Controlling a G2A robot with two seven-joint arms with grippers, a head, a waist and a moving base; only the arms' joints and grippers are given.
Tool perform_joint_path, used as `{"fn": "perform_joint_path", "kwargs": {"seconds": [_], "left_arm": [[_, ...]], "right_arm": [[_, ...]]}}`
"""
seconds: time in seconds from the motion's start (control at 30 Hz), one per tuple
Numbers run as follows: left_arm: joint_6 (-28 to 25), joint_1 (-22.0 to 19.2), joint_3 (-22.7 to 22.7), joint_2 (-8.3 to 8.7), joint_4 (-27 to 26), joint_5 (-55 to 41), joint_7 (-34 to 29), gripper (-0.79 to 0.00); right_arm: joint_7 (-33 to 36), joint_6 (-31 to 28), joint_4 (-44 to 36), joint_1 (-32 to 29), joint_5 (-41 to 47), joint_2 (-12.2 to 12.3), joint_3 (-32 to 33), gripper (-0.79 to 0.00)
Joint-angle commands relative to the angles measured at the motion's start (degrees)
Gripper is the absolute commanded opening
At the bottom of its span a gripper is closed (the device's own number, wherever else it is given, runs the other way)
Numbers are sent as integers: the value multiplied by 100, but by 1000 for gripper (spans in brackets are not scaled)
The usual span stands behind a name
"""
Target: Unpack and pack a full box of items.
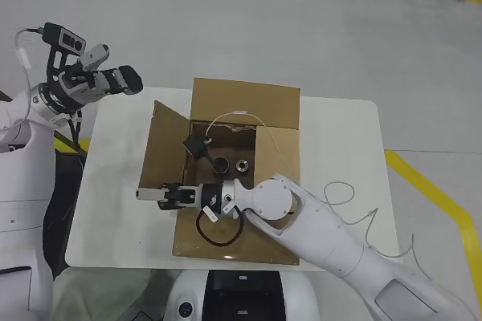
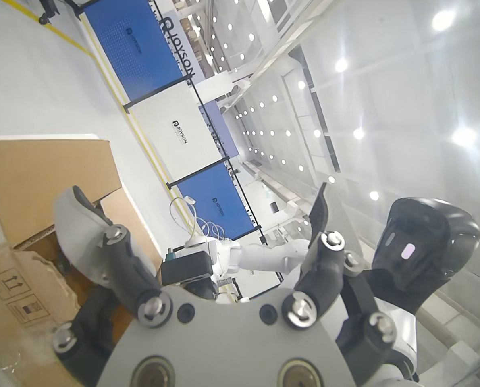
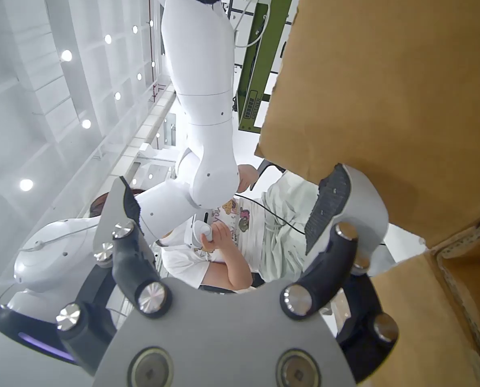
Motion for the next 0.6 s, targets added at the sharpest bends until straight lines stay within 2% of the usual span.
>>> {"fn": "perform_joint_path", "kwargs": {"seconds": [0.0,0.2,0.33,0.57], "left_arm": [[59,115,57,5,-71,117,-42,0],[124,396,142,39,-40,427,-355,0],[52,522,139,57,43,621,-333,0],[-22,678,124,87,106,979,-161,0]], "right_arm": [[-51,24,10,11,-66,-34,-27,0],[-128,119,-30,-35,-230,-88,-12,0],[-132,187,-138,-111,-370,-78,85,0],[-267,421,-658,-665,-673,148,768,0]]}}
